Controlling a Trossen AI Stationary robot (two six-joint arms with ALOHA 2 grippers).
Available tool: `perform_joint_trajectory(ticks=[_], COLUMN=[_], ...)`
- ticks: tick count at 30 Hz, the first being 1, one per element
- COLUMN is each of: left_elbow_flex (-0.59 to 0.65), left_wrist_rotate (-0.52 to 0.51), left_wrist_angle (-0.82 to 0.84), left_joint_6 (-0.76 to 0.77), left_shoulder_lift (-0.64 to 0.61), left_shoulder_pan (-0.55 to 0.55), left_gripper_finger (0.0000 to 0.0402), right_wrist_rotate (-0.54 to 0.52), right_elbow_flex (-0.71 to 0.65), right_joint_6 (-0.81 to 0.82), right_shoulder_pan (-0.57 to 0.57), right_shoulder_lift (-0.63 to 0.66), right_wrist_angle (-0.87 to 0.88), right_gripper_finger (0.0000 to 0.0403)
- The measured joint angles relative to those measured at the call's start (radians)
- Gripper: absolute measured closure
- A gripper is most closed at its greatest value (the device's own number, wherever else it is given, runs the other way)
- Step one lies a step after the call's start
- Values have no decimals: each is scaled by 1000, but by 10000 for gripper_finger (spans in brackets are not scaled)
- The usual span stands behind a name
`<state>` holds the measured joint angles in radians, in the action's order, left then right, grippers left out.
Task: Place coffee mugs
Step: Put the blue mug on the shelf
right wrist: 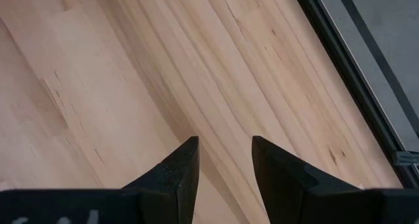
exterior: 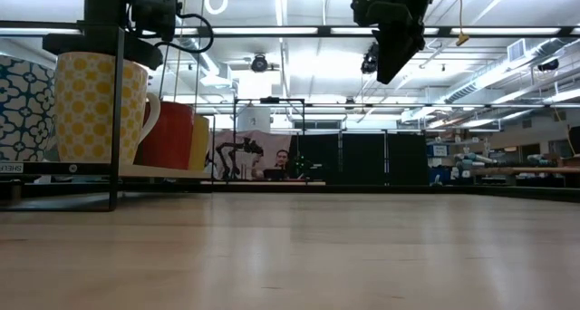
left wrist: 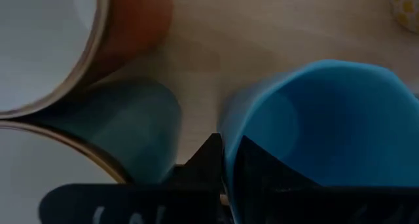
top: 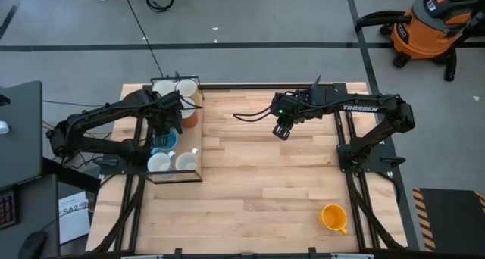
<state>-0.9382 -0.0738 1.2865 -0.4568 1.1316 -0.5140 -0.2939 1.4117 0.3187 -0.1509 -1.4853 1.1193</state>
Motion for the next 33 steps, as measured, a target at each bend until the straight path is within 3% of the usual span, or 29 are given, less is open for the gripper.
perform_joint_trajectory(ticks=[33], left_elbow_flex=[0], left_wrist_rotate=[-4], left_wrist_angle=[-21], left_joint_6=[-3], left_shoulder_lift=[0], left_shoulder_pan=[1], left_gripper_finger=[360], right_wrist_rotate=[10], right_elbow_flex=[0], right_joint_6=[0], right_shoulder_pan=[0], right_shoulder_lift=[0], right_wrist_angle=[0], right_gripper_finger=[257])
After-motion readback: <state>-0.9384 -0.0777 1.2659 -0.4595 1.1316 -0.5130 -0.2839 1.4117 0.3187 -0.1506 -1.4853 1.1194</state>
